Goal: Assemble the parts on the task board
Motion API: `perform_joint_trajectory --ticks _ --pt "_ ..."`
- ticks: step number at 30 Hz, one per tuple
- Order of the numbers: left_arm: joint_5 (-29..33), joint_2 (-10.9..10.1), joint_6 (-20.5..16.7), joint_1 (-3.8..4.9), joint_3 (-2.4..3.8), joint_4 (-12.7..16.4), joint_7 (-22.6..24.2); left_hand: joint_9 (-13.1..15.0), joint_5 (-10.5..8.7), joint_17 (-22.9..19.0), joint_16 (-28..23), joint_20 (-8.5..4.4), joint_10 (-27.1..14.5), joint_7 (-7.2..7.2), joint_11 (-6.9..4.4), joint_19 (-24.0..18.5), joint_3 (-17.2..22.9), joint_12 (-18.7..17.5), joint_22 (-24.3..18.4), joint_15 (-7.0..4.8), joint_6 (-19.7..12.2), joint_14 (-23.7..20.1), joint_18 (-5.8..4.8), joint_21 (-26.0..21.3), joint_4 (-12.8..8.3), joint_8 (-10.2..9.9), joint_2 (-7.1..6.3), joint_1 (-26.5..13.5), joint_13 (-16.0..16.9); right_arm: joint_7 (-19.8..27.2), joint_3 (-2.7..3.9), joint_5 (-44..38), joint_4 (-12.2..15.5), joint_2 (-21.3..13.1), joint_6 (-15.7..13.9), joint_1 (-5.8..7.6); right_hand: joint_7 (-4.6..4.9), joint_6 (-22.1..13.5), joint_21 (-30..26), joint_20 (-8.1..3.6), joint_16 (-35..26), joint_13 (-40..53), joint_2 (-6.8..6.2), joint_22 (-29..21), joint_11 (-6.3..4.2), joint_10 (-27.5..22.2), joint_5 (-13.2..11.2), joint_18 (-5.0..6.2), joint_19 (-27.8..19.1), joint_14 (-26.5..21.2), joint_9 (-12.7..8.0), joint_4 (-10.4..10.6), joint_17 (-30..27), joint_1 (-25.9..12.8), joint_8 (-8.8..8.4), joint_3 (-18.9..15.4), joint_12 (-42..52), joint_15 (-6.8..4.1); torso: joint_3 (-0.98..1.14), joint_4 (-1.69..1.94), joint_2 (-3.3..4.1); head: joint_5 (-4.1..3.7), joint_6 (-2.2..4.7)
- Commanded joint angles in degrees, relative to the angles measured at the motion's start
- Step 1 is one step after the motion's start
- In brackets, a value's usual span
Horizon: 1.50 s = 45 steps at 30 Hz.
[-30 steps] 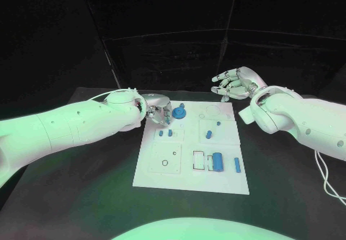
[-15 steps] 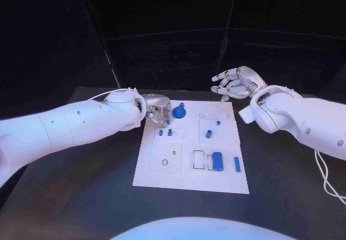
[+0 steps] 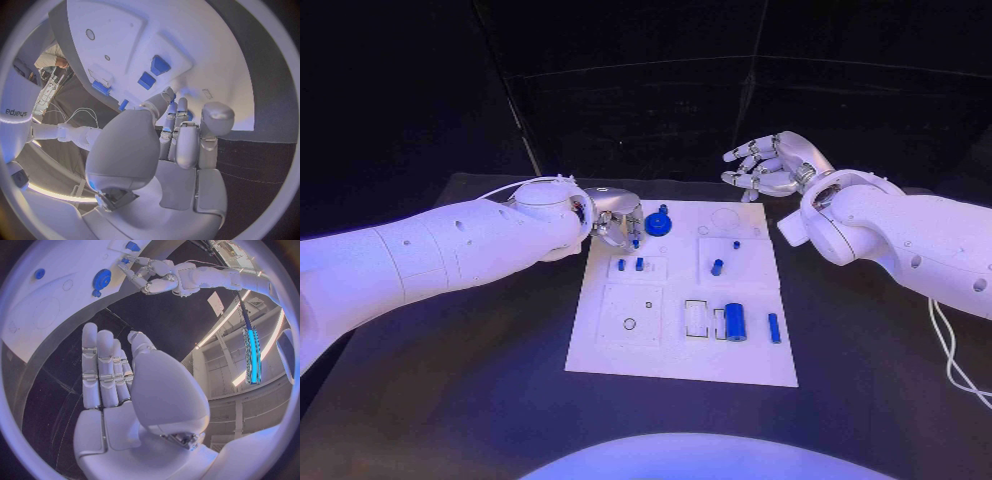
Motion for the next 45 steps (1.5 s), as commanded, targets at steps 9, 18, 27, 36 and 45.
perform_joint_trajectory --ticks 9,18,27,36,45 --pt "0.2 -0.2 0.5 0.07 0.02 -0.2 -1.0 -0.1 -0.28 -0.9 -0.6 0.64 -1.6 0.42 0.73 -0.2 0.1 -1.4 0.1 0.71 -2.1 0.5 -1.17 0.0 0.1 -1.7 -1.20 -0.9 0.0 -0.2 0.03 -0.3 0.0 -0.3 0.5 0.10 0.11 -0.5 -0.3 0.15 0.3 -0.2 0.13 0.0 0.09 -0.4 0.3 0.28 0.3 -0.1 0.1 0.3 0.5 0.1 0.47 0.3 0.4 -0.13 0.01 0.02 -0.12 -0.07 0.20" --pt "2.0 -1.6 -1.0 0.06 0.02 0.3 -0.9 0.0 -0.28 -1.4 -0.7 0.99 -3.7 0.60 1.13 -0.6 -0.1 -2.6 -0.2 1.03 -3.3 0.3 -1.05 -0.4 -0.1 -2.7 -1.63 -0.9 -0.1 -2.8 0.03 -4.1 -0.2 -1.0 3.0 0.09 -0.37 2.2 1.4 -0.63 8.3 -4.9 0.33 0.8 -0.32 -1.4 -3.0 0.37 3.4 5.6 0.3 0.1 8.7 1.8 2.26 2.6 -4.7 -0.83 -0.05 -0.03 -0.06 -0.22 0.62" --pt "24.2 -5.7 -9.1 0.50 0.06 -0.1 2.9 0.3 -0.27 -1.9 -0.8 1.12 -1.5 0.74 0.91 -1.1 1.1 -1.5 -1.3 0.95 -1.3 0.2 -0.68 -1.8 0.0 -1.9 -0.25 -0.4 0.5 -7.6 0.03 -23.4 1.5 -3.7 9.1 0.09 -2.21 11.0 13.2 -1.93 24.4 -17.0 -1.43 13.5 -1.44 7.0 -10.5 -1.31 10.7 13.4 -0.2 -2.6 26.3 3.5 2.92 10.9 -21.8 -2.22 -0.04 -0.13 -0.10 -2.07 1.34" --pt "70.1 -10.0 -13.0 0.61 -0.05 3.8 19.8 0.3 -0.27 -18.2 -9.2 0.94 1.6 0.76 0.42 -9.1 0.8 0.9 -16.0 0.70 0.9 -6.2 2.30 -18.3 2.3 -0.7 1.00 -3.2 1.1 -12.8 -0.06 -44.2 3.9 -5.1 11.6 -1.35 -2.45 12.3 16.5 -1.89 26.4 -19.2 -2.80 17.5 -1.64 9.4 -12.3 -1.79 11.2 13.6 -0.3 -3.6 28.4 1.9 0.77 13.2 -26.3 -2.16 -0.14 0.05 0.01 -5.69 2.10" --pt "82.1 -11.4 -8.8 0.36 -0.15 8.4 26.5 0.3 -0.26 -26.4 -14.0 1.26 0.8 0.88 0.62 -11.0 0.1 1.3 -18.0 0.93 0.8 -10.1 2.48 -21.4 2.6 -0.5 1.97 -3.2 1.0 -15.0 -1.89 -50.3 5.2 -4.8 11.9 -2.29 -1.50 10.5 16.9 -1.09 26.6 -21.8 -4.55 17.8 -0.35 6.8 -12.6 -1.82 10.6 13.5 -0.4 -3.7 28.5 0.4 -2.67 14.7 -30.5 -1.15 -0.09 0.05 0.02 -5.69 2.15"
